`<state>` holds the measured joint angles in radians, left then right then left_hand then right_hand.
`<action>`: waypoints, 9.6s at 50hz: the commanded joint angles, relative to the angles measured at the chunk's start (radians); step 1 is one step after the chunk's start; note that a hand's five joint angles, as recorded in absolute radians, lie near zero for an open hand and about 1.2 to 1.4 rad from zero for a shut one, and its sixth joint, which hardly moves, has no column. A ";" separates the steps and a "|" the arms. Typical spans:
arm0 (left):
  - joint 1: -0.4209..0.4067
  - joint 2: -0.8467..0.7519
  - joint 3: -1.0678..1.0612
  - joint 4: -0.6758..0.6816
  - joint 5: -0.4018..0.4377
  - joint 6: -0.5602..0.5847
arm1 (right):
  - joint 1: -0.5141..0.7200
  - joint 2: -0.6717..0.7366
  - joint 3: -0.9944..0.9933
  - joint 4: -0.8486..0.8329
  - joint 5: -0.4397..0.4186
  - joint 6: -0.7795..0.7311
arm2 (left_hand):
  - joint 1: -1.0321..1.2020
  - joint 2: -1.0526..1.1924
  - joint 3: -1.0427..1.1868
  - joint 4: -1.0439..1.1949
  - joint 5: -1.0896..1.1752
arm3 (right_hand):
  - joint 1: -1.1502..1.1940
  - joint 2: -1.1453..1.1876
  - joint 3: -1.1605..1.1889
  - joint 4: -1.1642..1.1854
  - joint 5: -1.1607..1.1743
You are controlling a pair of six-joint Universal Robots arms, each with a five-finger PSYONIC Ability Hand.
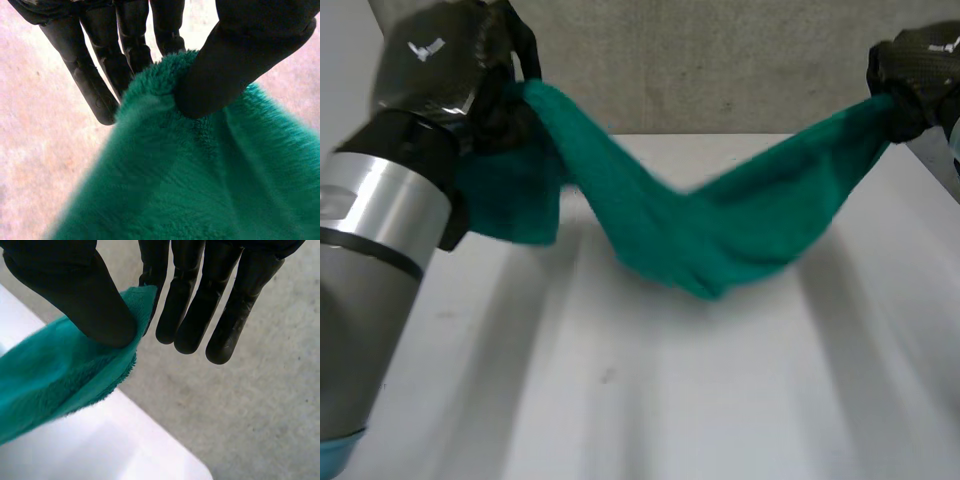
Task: Fold the towel.
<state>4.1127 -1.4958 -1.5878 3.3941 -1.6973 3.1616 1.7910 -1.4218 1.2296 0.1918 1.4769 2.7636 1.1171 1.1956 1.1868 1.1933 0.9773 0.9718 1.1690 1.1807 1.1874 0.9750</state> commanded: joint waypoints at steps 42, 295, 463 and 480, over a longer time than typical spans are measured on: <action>0.215 -0.420 0.123 -0.038 0.030 0.000 | 0.071 0.176 0.135 0.026 -0.032 0.014 | 0.279 0.201 0.209 0.203 0.244 | -0.746 -0.943 -0.955 -0.962 -0.924; 0.359 -0.612 -0.027 0.249 0.053 0.445 | 0.039 0.526 0.050 -0.115 -0.067 -0.150 | 0.279 0.201 0.209 0.203 0.244 | 0.424 0.227 0.216 0.209 0.247; 0.317 -0.751 0.190 0.258 0.249 0.689 | -0.084 0.481 0.070 0.166 -0.182 -0.084 | -0.836 -0.915 -0.906 -0.912 -0.871 | 0.424 0.227 0.216 0.209 0.247; 0.317 -0.750 0.189 0.255 0.248 0.690 | -0.081 0.508 -0.039 -0.147 -0.040 0.064 | -0.833 -0.912 -0.903 -0.909 -0.868 | -0.797 -0.994 -1.006 -1.013 -0.975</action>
<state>4.4302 -2.2481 -1.3997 3.6510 -1.4496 3.8516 1.7094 -0.8634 1.1761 0.1952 1.3788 2.7550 0.2993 0.2878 0.2886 0.2879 0.1005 0.2059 0.2470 0.2426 0.2514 0.0916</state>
